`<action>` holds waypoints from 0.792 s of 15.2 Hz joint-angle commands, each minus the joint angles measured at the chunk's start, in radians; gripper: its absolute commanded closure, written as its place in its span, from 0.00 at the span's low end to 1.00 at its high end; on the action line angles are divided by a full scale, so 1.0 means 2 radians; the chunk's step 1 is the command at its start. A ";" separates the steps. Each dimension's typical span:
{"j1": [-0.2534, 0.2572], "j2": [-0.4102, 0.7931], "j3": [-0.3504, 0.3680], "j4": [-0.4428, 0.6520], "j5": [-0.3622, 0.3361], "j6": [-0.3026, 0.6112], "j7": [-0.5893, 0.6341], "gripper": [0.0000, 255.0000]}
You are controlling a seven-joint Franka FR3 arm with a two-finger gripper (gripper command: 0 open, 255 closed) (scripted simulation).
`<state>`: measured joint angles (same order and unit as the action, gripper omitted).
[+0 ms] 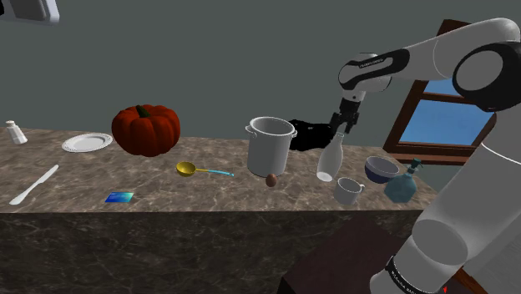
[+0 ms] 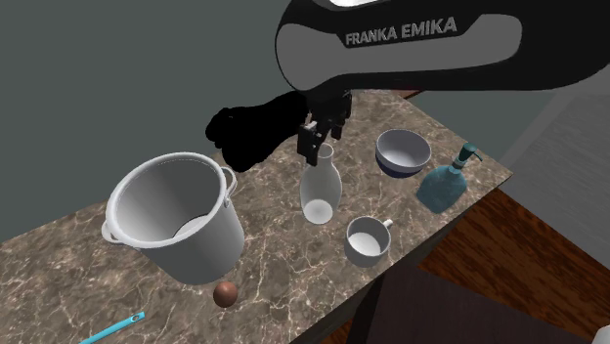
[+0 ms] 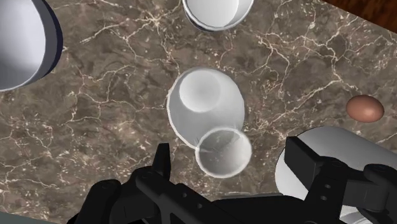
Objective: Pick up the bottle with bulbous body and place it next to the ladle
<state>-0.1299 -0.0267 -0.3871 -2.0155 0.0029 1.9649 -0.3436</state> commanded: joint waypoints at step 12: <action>-0.001 0.019 -0.002 -0.025 0.008 0.043 -0.007 0.00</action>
<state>-0.1327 0.0109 -0.3904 -2.0645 0.0186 2.0500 -0.3571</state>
